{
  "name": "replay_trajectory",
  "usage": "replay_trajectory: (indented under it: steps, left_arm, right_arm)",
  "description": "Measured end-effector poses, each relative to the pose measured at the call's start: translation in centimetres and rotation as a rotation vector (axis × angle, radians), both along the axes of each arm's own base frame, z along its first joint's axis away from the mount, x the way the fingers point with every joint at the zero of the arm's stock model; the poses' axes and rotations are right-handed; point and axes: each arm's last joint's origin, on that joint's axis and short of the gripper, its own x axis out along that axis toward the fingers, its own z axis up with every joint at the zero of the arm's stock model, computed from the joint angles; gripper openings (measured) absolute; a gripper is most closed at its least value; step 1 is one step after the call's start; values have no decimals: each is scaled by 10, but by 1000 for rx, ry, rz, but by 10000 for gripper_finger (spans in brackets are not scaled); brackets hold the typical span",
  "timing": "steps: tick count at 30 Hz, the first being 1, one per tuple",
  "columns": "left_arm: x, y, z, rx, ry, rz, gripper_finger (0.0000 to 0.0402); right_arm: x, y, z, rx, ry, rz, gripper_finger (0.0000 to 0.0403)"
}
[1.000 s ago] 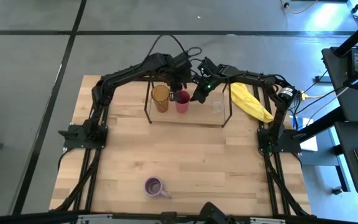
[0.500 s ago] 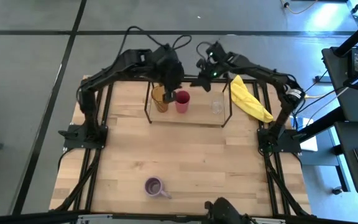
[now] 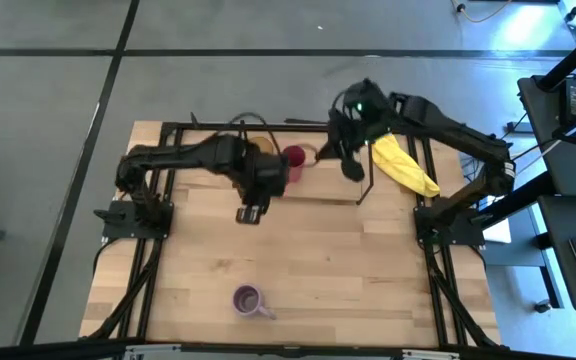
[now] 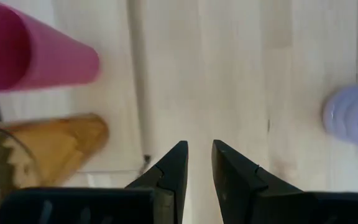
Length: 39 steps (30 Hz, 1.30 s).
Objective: Stack small to large cups/mugs on shelf
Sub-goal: Put the purple mug on the shelf
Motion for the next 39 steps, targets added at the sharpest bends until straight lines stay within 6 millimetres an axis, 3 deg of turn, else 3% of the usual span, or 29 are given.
replay_trajectory:
  steps: [8, 18, 23, 31, 39]
  left_arm:
    - [-37, -35, -13, -97, -161, 184, 66]
    - [-98, -109, -54, -281, -235, 720, 66]
    - [-107, -149, -77, -410, -239, 879, 66]
    - [-119, -199, -108, -474, -161, 1067, 66]
    - [-109, -250, -144, -629, -117, 1157, 66]
  right_arm:
    - [6, 41, -2, 105, 87, -30, 30]
    - [13, 87, -8, 104, 162, -147, 27]
    - [24, 110, -20, 147, 215, -187, 27]
    - [48, 142, -46, 202, 295, -241, 27]
    - [53, 160, -57, 220, 340, -227, 27]
